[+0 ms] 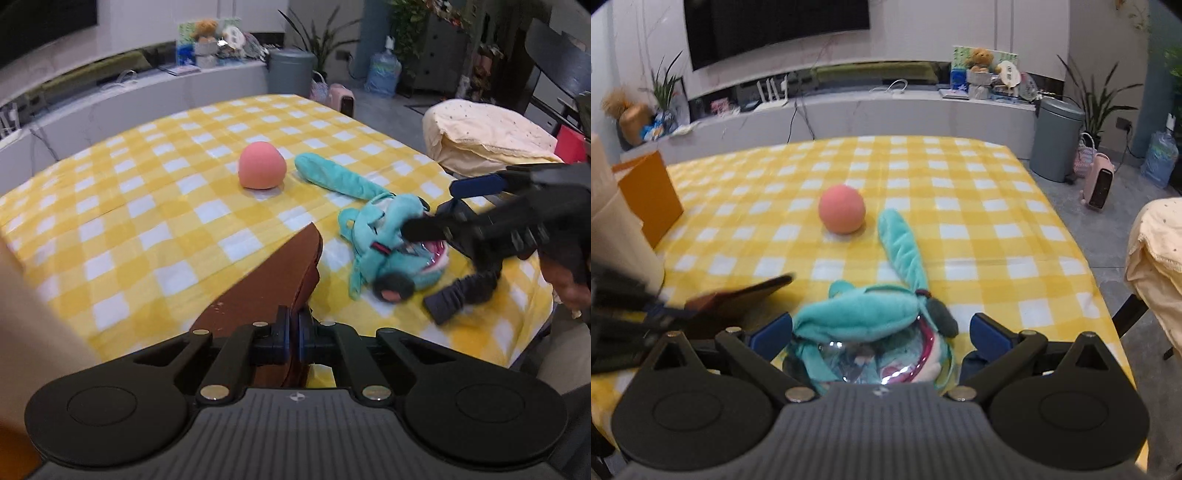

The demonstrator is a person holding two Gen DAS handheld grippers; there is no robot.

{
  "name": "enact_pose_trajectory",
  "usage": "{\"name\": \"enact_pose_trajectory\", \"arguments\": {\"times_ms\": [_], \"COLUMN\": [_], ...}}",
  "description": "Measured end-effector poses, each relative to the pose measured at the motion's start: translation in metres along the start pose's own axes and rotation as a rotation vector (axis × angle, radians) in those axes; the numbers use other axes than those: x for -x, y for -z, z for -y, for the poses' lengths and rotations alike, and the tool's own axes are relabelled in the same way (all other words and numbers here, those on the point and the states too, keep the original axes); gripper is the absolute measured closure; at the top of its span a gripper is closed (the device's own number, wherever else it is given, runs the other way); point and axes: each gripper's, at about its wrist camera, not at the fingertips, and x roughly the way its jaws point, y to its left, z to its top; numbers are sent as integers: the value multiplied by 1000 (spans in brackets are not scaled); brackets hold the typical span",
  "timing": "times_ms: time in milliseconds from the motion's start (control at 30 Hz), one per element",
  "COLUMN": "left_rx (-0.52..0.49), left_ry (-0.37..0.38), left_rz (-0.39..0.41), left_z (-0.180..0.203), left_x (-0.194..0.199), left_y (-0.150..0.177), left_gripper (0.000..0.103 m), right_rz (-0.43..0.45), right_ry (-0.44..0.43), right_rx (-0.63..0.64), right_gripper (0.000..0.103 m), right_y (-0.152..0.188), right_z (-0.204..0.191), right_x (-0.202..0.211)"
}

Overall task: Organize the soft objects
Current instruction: 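Grasp the brown felt piece with the left tool while the right tool holds the backpack, then lift the felt and teal backpack with both tools toward the orange box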

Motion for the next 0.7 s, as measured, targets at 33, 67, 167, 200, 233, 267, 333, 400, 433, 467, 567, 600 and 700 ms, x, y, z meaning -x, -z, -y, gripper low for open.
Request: {"name": "enact_pose_trajectory", "arguments": {"times_ms": [33, 67, 167, 200, 233, 267, 333, 400, 433, 467, 567, 600, 700], "left_rx": [1, 16, 84, 105, 121, 140, 175, 189, 189, 191, 219, 227, 235], "left_ry": [-11, -19, -38, -40, -39, -34, -9, 22, 28, 25, 28, 34, 24], "left_rz": [11, 18, 26, 31, 35, 39, 44, 48, 48, 49, 58, 63, 73], "left_z": [2, 3, 1, 0, 1, 1, 2, 4, 4, 4, 1, 0, -3], "left_x": [5, 12, 30, 37, 41, 47, 58, 67, 69, 73, 79, 81, 86], "left_y": [4, 10, 23, 29, 33, 38, 48, 55, 57, 58, 60, 61, 61], "left_gripper": [99, 99, 99, 99, 98, 98, 98, 98, 98, 98, 98, 98, 98], "right_rz": [3, 3, -5, -11, -17, -13, -17, -56, -66, -69, -93, -91, -106], "right_ry": [-22, -55, -69, -77, -96, -123, -150, -111, -81, -54, 3, 16, 108], "right_rx": [-15, -34, -105, -142, -177, -218, -285, -379, -418, -448, -507, -520, -502], "right_gripper": [3, 3, 8, 11, 17, 17, 17, 25, 38, 44, 53, 54, 81], "right_y": [0, 0, -2, -3, -3, -4, -6, -8, -8, -8, -10, -10, -15], "right_z": [1, 2, -1, -2, -2, -2, -1, 2, 3, 4, 3, 1, -8], "right_x": [1, 3, 5, 5, 6, 7, 4, -7, -11, -14, -26, -27, -32]}}
